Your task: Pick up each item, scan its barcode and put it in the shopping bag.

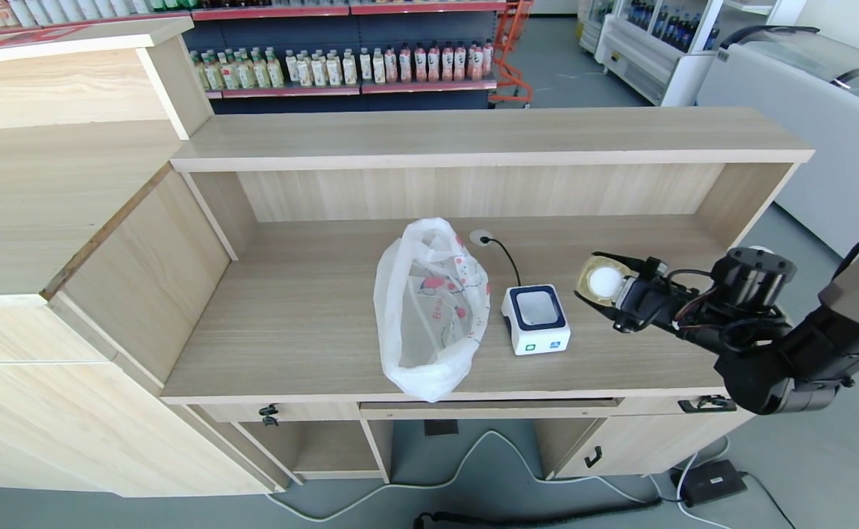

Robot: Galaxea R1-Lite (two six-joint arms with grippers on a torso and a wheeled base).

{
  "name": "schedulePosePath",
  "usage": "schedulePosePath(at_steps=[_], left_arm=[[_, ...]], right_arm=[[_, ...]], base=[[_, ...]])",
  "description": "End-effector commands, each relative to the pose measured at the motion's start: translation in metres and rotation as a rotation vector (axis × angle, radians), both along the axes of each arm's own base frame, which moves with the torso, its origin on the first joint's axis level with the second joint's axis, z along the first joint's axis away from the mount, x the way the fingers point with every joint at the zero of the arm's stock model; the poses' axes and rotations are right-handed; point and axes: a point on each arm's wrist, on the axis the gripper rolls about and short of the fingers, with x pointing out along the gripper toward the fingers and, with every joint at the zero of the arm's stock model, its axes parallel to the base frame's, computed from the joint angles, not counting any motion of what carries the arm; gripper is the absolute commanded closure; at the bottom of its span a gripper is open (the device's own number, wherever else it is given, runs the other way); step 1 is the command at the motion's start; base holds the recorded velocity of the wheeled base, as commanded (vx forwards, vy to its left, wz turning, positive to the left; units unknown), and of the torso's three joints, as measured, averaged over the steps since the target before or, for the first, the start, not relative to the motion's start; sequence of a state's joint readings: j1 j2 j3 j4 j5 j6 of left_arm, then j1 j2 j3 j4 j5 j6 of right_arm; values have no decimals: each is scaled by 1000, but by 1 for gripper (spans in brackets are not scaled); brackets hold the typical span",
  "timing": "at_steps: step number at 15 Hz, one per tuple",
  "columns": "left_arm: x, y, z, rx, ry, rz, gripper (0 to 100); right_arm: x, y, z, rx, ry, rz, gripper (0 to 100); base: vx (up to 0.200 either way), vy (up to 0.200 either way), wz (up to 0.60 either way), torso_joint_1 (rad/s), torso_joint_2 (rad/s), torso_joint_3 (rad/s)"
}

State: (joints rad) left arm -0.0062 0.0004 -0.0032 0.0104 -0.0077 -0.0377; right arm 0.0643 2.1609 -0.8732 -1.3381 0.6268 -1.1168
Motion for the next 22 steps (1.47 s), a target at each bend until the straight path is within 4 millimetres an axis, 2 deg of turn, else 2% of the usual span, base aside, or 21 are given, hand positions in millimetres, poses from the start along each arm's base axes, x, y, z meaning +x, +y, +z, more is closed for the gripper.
schedulePosePath(at_steps=[1,6,17,22], left_arm=[[0,0,0,-1,0,0,0],[0,0,0,-1,0,0,0],[0,0,0,-1,0,0,0],[0,0,0,-1,0,0,0]], right_arm=[[6,3,-8,0,13,18,100],[16,20,-10,36,16,69,100],[22,27,-26,57,40,122,100],[25,32,-26,56,33,152,100]], base=[[0,0,0,0,0,0],[0,0,0,0,0,0],[0,0,0,0,0,0],[0,0,0,0,0,0]])
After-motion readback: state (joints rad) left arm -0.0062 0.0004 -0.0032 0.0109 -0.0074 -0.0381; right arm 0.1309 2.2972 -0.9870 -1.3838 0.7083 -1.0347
